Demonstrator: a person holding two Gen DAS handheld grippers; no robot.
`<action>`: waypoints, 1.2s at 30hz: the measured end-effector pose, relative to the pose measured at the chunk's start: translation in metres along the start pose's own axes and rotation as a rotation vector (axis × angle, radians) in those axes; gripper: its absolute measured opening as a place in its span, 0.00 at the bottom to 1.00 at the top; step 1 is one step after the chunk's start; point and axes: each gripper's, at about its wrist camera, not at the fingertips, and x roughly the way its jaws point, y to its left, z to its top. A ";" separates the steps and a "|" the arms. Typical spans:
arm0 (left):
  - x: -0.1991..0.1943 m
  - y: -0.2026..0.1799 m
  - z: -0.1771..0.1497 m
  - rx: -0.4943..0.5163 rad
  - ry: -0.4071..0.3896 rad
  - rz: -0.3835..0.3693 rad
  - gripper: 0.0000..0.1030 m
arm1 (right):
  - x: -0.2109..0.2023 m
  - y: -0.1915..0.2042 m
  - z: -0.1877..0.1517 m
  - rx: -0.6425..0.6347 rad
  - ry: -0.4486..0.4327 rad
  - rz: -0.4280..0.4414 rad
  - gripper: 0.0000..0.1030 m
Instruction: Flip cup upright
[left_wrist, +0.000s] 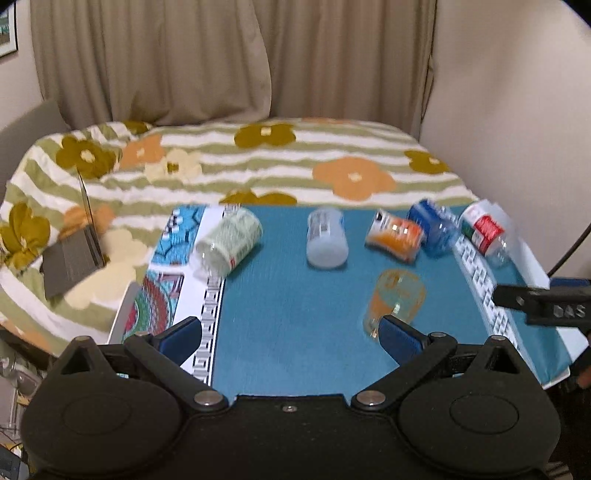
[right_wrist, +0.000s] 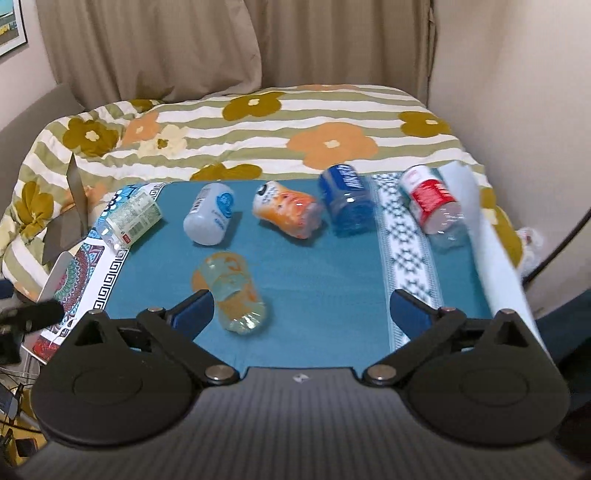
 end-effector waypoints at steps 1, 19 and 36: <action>-0.001 -0.002 0.001 0.003 -0.010 0.003 1.00 | -0.004 -0.004 0.000 0.007 0.006 -0.006 1.00; -0.008 -0.026 -0.004 0.048 -0.055 -0.005 1.00 | -0.024 -0.023 -0.017 0.038 0.042 -0.065 1.00; -0.010 -0.028 -0.001 0.067 -0.060 0.003 1.00 | -0.023 -0.021 -0.017 0.032 0.044 -0.068 1.00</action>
